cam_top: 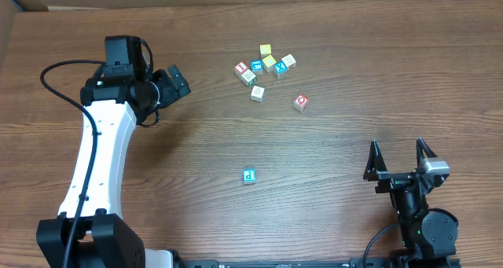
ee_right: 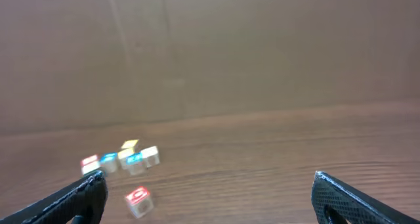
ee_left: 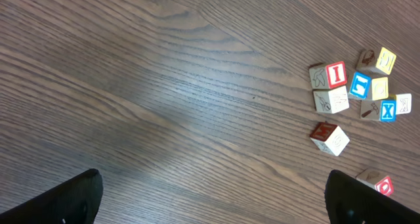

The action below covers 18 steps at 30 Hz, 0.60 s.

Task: Flip 3 blocks
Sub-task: 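Reach the right gripper toward the red-lettered block in the cluster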

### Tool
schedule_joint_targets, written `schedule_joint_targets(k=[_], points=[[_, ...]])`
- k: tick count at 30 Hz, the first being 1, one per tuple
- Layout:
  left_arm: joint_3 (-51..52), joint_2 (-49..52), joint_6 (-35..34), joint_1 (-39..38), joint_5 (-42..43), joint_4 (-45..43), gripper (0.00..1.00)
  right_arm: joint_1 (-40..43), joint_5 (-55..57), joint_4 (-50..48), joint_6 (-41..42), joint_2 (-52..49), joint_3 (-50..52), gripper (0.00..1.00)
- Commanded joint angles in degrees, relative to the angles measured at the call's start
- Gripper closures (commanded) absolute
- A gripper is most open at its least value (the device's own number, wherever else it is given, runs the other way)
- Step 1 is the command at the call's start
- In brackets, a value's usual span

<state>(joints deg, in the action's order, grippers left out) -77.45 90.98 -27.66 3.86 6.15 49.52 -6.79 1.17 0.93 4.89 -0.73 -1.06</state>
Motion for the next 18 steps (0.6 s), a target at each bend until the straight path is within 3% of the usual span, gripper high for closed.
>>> schedule_joint_targets(k=[1,7,13,18], points=[[-0.44,-0.33,0.87,0.2,-0.63,-0.04,0.0,0.15,-7.39,-0.02,-0.2,0.57,0.61,0.0],[-0.44,-0.33,0.87,0.2,-0.63,-0.04,0.0,0.11,-17.62,-2.64,-0.17,0.57,0.59,0.0],[-0.44,-0.33,0.87,0.2,-0.63,-0.04,0.0,0.11,-17.88,2.49,4.15,0.44,-1.95,0.0],[-0.44,-0.33,0.87,0.2,-0.63,-0.04,0.0,0.11,-17.05,9.16,4.13,-3.13,-10.8,0.0]])
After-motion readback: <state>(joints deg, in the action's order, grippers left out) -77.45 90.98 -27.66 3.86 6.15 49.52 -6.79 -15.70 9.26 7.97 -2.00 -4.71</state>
